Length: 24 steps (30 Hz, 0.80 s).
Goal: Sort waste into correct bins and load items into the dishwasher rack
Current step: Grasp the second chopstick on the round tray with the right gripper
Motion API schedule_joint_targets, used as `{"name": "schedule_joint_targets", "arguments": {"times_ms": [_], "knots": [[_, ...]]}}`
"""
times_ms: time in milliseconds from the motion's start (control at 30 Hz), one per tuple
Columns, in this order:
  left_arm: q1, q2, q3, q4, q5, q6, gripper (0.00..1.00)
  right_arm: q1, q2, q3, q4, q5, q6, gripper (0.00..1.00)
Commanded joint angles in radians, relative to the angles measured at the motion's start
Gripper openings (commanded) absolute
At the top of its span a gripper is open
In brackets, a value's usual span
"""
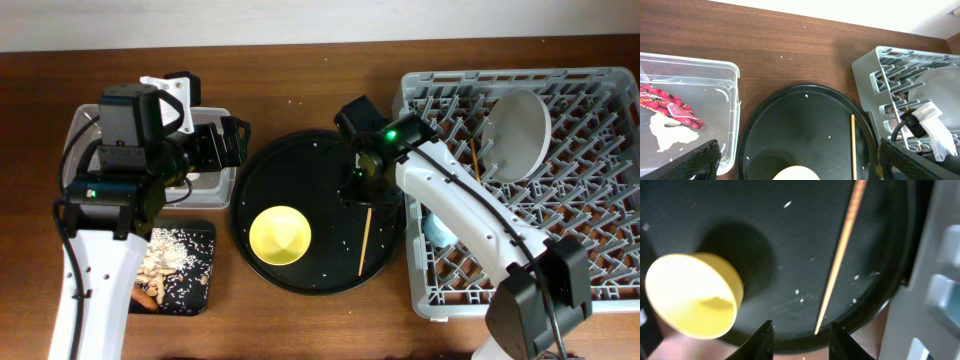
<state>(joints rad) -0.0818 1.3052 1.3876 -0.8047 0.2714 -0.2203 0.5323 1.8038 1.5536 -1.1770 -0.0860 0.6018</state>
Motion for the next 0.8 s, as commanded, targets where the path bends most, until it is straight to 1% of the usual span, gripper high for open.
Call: {"name": "schedule_joint_targets", "arguments": {"times_ms": [0, 67, 200, 267, 467, 567, 600, 767], "knots": [[0.005, 0.003, 0.005, 0.001, -0.006, 0.013, 0.99, 0.002, 0.006, -0.023, 0.005, 0.102, 0.09, 0.34], [0.005, 0.003, 0.005, 0.001, -0.006, 0.013, 0.99, 0.002, 0.006, -0.044, 0.018, 0.103, 0.109, 0.35], [0.005, 0.003, 0.005, 0.001, -0.006, 0.013, 0.99, 0.002, 0.006, -0.163, 0.146, 0.103, 0.122, 0.35], [0.005, 0.003, 0.005, 0.001, -0.006, 0.013, 0.99, -0.006, 0.006, -0.24, 0.255, 0.123, 0.122, 0.3], [0.005, 0.003, 0.005, 0.001, -0.006, 0.013, 0.99, -0.01, 0.006, -0.41, 0.5, 0.171, 0.122, 0.3], [0.005, 0.003, 0.005, 0.001, -0.006, 0.013, 0.99, -0.01, 0.006, -0.467, 0.558, 0.246, 0.142, 0.3], [0.005, 0.003, 0.005, 0.001, -0.006, 0.013, 0.99, -0.01, 0.006, -0.484, 0.573, 0.253, 0.163, 0.3], [0.005, 0.003, 0.005, 0.001, -0.006, 0.013, 0.99, -0.01, 0.017, -0.522, 0.63, 0.256, 0.166, 0.29]]}}
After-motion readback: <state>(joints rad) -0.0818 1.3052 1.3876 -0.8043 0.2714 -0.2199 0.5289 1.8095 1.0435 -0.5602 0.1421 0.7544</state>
